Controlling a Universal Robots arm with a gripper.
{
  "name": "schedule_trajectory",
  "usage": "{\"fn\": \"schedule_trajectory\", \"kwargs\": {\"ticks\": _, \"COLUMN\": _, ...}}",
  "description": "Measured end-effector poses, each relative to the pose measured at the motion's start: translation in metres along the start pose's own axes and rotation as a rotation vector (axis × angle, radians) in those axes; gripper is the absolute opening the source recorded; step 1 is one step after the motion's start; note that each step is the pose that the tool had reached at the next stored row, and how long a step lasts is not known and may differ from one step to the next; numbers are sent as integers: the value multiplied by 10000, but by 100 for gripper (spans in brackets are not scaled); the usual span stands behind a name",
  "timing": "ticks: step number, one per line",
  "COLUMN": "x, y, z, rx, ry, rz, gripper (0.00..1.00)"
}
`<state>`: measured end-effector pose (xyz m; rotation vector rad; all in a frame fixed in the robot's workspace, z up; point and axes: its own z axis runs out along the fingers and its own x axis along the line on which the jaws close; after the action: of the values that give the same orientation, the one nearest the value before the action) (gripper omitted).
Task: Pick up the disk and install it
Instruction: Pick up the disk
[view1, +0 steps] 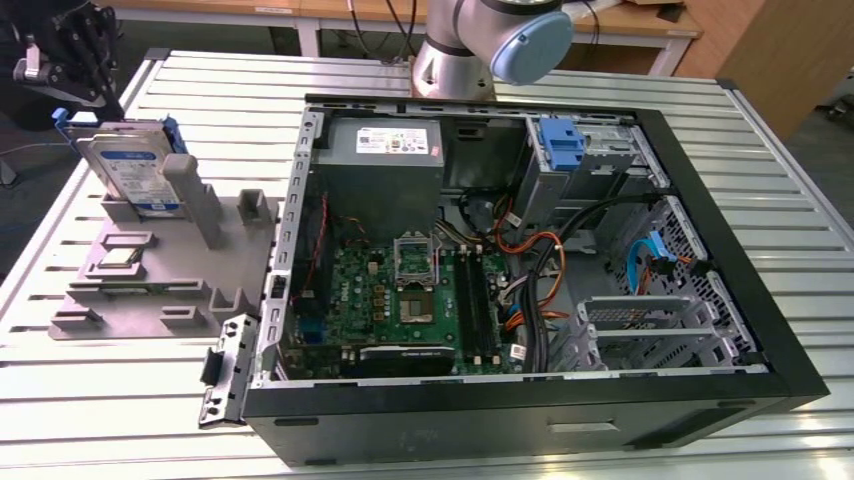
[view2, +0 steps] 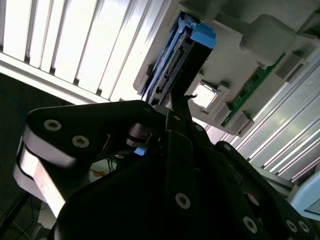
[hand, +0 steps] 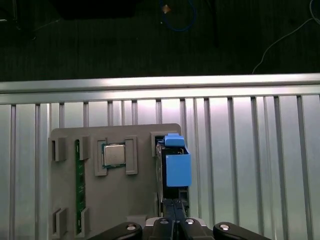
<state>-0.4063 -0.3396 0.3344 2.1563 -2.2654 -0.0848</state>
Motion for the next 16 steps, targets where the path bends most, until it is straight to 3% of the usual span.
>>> {"fn": "schedule_trajectory", "kwargs": {"ticks": 4, "x": 0, "y": -1, "z": 10, "rx": 50, "ry": -8, "rz": -2, "gripper": 10}}
{"fn": "schedule_trajectory", "kwargs": {"ticks": 16, "x": 0, "y": -1, "z": 10, "rx": 55, "ry": -7, "rz": -2, "gripper": 10}}
